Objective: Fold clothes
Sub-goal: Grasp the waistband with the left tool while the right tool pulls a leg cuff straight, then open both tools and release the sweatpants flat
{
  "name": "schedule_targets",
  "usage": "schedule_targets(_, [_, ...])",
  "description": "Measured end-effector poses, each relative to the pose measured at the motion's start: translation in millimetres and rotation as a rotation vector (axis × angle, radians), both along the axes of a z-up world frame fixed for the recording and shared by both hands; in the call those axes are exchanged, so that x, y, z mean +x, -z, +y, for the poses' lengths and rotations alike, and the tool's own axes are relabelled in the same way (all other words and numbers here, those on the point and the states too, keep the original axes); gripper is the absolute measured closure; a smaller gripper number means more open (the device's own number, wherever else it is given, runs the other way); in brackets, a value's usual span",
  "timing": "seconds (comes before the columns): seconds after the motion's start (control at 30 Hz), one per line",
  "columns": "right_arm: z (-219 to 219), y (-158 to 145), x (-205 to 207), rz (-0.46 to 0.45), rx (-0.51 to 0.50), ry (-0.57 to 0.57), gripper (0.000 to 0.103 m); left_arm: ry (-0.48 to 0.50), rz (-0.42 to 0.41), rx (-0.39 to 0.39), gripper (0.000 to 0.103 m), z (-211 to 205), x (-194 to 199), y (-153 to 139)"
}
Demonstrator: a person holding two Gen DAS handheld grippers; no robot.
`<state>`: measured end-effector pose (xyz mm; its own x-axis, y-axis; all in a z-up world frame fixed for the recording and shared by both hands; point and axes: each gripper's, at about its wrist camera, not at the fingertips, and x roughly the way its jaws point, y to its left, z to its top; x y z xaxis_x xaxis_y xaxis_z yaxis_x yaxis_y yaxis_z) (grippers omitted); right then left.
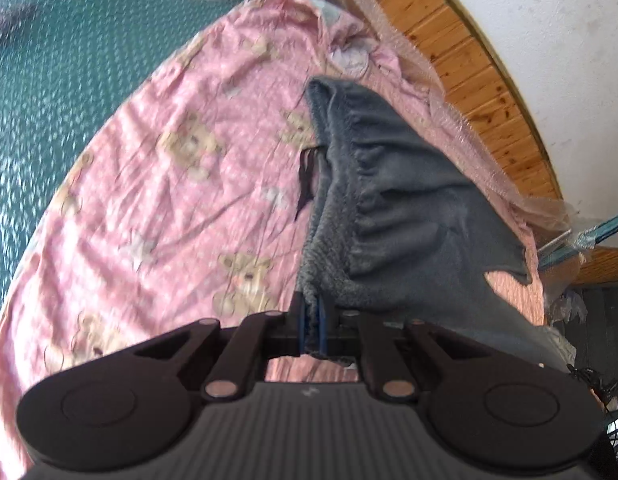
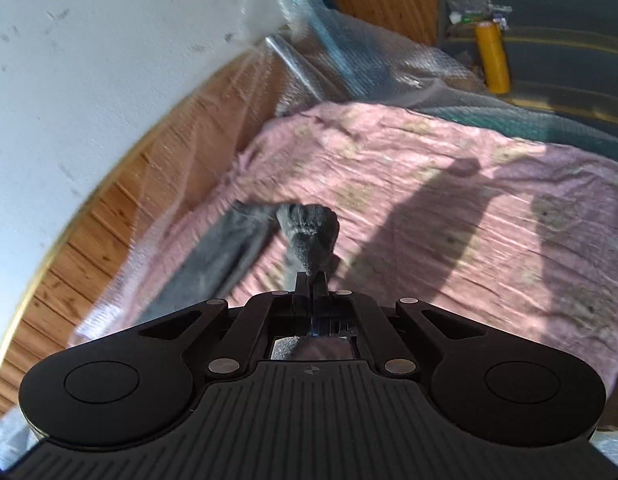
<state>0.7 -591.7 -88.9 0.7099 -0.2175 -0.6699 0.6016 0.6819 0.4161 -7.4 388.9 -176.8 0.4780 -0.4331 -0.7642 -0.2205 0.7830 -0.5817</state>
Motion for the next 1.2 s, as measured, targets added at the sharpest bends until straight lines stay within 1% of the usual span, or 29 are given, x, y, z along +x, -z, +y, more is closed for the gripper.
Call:
schedule_targets(0.03, [-3.6, 18.0, -6.5, 0.070, 0.003, 0.001, 0.103, 0.008, 0.037, 0.016, 0.096, -1.4, -5.4, 12.1])
schedule_targets(0.1, [-14.0, 66.5, -17.7, 0.213, 0.063, 0.012, 0.103, 0.006, 0.114, 0.042, 0.096, -5.4, -12.5, 35.5])
schedule_targets(0.13, [-16.1, 86.5, -20.8, 0.280, 0.071, 0.003, 0.090, 0.001, 0.138, 0.059, 0.095, -7.8, -15.6, 44.6])
schedule_targets(0.17, [-17.5, 104.5, -24.4, 0.343, 0.073, -0.003, 0.083, -0.008, 0.144, 0.068, 0.094, -9.1, -17.7, 48.2])
schedule_targets(0.2, [-16.1, 110.4, -30.0, 0.375, 0.037, 0.008, 0.078, -0.023, 0.139, 0.068, 0.094, -8.1, -18.6, 47.8])
schedule_targets(0.23, [-15.4, 107.1, -34.9, 0.367, 0.007, 0.024, 0.069, -0.038, 0.133, 0.068, 0.094, -7.0, -19.4, 47.4])
schedule_targets(0.3, [-13.6, 89.6, -42.4, 0.299, -0.053, 0.053, 0.059, -0.027, 0.140, 0.092, 0.093, -8.7, -15.9, 44.9])
schedule_targets(0.33, [-12.3, 79.4, -40.6, 0.271, -0.101, 0.042, 0.053, -0.023, 0.147, 0.106, 0.092, -9.4, -13.7, 44.2])
schedule_targets(0.4, [-10.8, 67.2, -16.9, 0.260, -0.188, -0.045, 0.050, -0.019, 0.160, 0.127, 0.090, -9.9, -9.4, 43.2])
schedule_targets(0.47, [-10.9, 65.9, 17.0, 0.281, -0.241, -0.156, 0.039, -0.021, 0.171, 0.151, 0.088, -12.6, -6.7, 41.8])
schedule_targets(0.53, [-9.6, 74.3, 52.1, 0.309, -0.269, -0.261, 0.034, -0.026, 0.177, 0.171, 0.088, -16.2, -5.3, 40.3])
schedule_targets(0.57, [-8.4, 81.2, 68.6, 0.329, -0.286, -0.312, 0.033, -0.024, 0.182, 0.185, 0.088, -17.4, -5.3, 39.6])
schedule_targets(0.63, [-4.9, 93.4, 94.9, 0.355, -0.303, -0.404, 0.033, -0.026, 0.188, 0.207, 0.087, -20.6, -6.3, 37.3])
schedule_targets(0.67, [-2.7, 98.9, 105.5, 0.363, -0.305, -0.446, 0.035, -0.028, 0.193, 0.217, 0.085, -21.2, -6.9, 36.4])
schedule_targets(0.7, [-0.6, 104.4, 115.7, 0.373, -0.305, -0.487, 0.042, -0.034, 0.198, 0.224, 0.085, -21.8, -7.4, 36.0])
schedule_targets(0.73, [0.5, 109.0, 123.4, 0.393, -0.294, -0.520, 0.085, -0.039, 0.201, 0.227, 0.085, -22.3, -7.8, 35.9])
schedule_targets(0.77, [0.9, 109.6, 128.3, 0.395, -0.290, -0.531, 0.099, -0.043, 0.204, 0.234, 0.084, -23.6, -7.1, 35.8])
schedule_targets(0.8, [0.5, 109.3, 133.1, 0.391, -0.286, -0.535, 0.099, -0.047, 0.207, 0.240, 0.084, -24.9, -6.4, 35.7])
schedule_targets(0.9, [-13.1, 94.8, 145.1, 0.304, -0.248, -0.448, 0.099, -0.064, 0.213, 0.256, 0.084, -28.2, -7.2, 35.5])
schedule_targets(0.97, [-27.6, 94.7, 157.9, 0.296, -0.179, -0.374, 0.098, -0.079, 0.217, 0.262, 0.082, -29.7, -7.1, 36.0])
schedule_targets(1.0, [-36.4, 98.2, 163.7, 0.310, -0.132, -0.330, 0.097, -0.084, 0.219, 0.264, 0.082, -30.2, -7.5, 35.9])
schedule_targets(1.07, [-55.7, 105.5, 166.9, 0.352, -0.087, -0.213, 0.093, -0.093, 0.221, 0.267, 0.081, -31.3, -7.6, 35.7])
schedule_targets(1.1, [-65.4, 107.8, 165.7, 0.363, -0.073, -0.153, 0.089, -0.097, 0.220, 0.268, 0.081, -31.6, -7.7, 35.7])
schedule_targets(1.13, [-73.0, 105.1, 161.3, 0.351, -0.074, -0.106, 0.088, -0.101, 0.219, 0.269, 0.081, -32.0, -7.7, 35.7])
schedule_targets(1.17, [-77.7, 100.1, 155.5, 0.347, -0.096, -0.078, 0.089, -0.106, 0.216, 0.268, 0.080, -32.4, -8.0, 35.7])
schedule_targets(1.2, [-81.7, 93.8, 147.4, 0.327, -0.105, -0.071, 0.088, -0.111, 0.208, 0.266, 0.080, -32.3, -8.9, 36.0])
